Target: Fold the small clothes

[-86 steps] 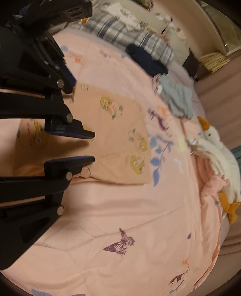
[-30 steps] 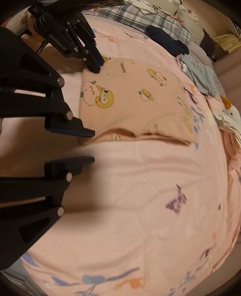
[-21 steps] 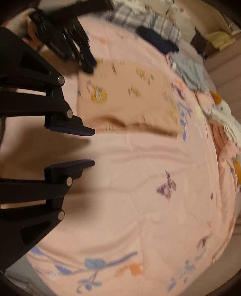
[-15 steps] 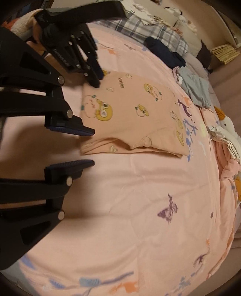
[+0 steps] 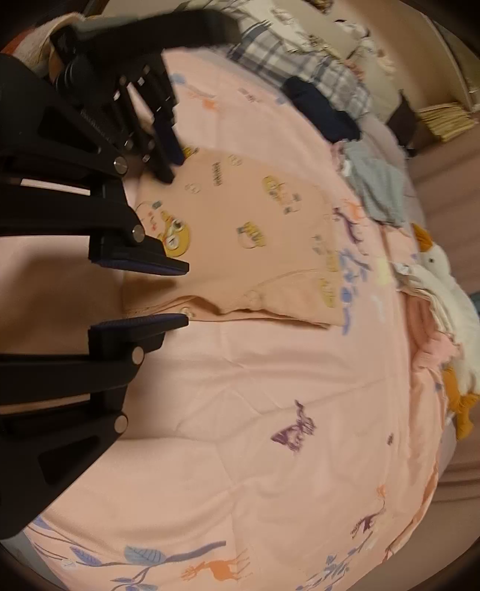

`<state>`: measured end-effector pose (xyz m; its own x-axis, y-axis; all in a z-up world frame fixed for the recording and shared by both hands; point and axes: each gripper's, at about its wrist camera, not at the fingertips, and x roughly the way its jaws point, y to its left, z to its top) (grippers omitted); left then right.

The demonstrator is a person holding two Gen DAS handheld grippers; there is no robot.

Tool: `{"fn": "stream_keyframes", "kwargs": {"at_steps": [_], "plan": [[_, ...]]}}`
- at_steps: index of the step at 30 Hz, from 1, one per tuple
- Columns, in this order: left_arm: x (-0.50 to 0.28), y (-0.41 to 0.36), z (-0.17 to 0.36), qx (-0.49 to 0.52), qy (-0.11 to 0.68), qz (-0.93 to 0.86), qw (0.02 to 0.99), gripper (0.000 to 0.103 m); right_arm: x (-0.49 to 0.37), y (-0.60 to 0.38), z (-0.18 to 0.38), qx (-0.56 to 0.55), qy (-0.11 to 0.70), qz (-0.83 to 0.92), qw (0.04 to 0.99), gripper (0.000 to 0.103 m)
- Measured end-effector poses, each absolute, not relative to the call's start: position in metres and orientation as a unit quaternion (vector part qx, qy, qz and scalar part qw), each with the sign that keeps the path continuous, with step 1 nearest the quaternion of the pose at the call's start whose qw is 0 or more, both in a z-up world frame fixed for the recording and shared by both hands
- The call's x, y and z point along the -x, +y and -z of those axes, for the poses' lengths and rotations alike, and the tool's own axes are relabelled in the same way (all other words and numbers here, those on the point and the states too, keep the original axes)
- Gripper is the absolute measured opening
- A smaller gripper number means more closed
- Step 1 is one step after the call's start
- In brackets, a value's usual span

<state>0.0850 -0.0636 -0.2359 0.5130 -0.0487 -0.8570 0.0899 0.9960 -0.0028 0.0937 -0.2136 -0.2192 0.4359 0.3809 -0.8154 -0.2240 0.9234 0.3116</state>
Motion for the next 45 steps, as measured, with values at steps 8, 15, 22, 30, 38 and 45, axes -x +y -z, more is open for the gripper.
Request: {"fn": "stream_keyframes", "kwargs": {"at_steps": [8,15,22,30,38,45], "plan": [[-0.085,-0.06,0.234,-0.01,0.488,0.045,0.872,0.024,-0.096,-0.222,0.235,-0.108,0.536,-0.167,0.821,0.023],[-0.108,-0.031,0.192,0.045,0.414,0.032,0.909,0.028,-0.116,-0.225,0.201,-0.135,0.504,-0.184,0.833,0.023],[-0.166,-0.014,0.213,0.101,0.432,0.031,0.896,0.033,-0.178,-0.188,0.198,-0.108,0.496,-0.226,0.832,0.023],[-0.183,-0.029,0.228,0.074,0.443,0.0,0.893,0.033,-0.191,-0.185,0.237,-0.098,0.519,-0.214,0.822,0.02],[-0.159,-0.021,0.193,0.117,0.438,-0.019,0.891,0.033,-0.168,-0.218,0.2,-0.11,0.492,-0.193,0.842,0.024],[-0.063,-0.01,0.103,0.166,0.323,0.058,0.93,0.085,-0.106,-0.26,0.119,-0.143,0.402,-0.172,0.888,0.094]]}}
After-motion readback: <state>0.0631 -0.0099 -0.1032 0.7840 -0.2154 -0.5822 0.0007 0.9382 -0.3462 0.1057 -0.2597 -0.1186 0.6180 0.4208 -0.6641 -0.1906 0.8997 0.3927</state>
